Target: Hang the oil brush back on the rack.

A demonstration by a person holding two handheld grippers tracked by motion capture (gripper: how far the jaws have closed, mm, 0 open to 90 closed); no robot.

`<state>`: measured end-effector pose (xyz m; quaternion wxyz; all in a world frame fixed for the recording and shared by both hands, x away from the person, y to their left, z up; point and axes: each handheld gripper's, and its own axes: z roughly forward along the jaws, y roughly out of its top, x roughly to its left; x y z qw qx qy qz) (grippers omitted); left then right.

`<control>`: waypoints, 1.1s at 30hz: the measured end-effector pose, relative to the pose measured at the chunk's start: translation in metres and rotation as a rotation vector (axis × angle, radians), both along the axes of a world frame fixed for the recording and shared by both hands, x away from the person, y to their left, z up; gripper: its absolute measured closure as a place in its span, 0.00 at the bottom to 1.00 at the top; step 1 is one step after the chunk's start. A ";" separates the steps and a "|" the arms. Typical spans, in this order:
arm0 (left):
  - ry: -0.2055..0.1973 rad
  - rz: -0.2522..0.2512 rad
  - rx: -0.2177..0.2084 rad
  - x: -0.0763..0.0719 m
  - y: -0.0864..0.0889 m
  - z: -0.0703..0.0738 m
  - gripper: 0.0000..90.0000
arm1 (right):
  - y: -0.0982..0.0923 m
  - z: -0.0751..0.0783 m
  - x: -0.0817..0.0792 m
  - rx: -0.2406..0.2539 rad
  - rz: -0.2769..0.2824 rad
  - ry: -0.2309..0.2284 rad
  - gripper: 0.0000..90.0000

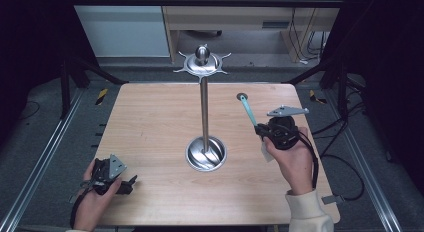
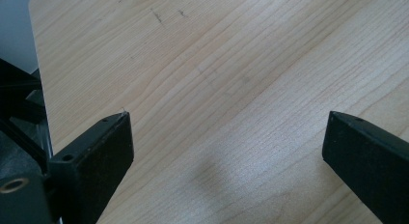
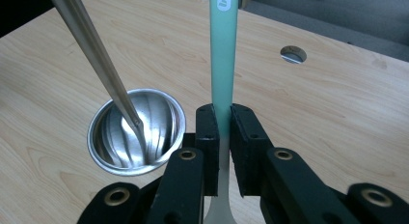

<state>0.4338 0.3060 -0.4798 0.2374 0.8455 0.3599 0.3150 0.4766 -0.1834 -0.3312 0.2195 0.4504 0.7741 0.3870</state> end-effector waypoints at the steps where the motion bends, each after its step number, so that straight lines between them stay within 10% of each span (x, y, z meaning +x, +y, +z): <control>1: 0.000 0.000 0.000 0.000 0.000 0.000 0.04 | 0.000 0.003 -0.001 -0.004 0.003 -0.010 0.92; 33: 0.000 0.000 0.001 0.000 0.000 0.000 0.04 | 0.009 0.041 -0.029 0.045 0.054 -0.156 0.92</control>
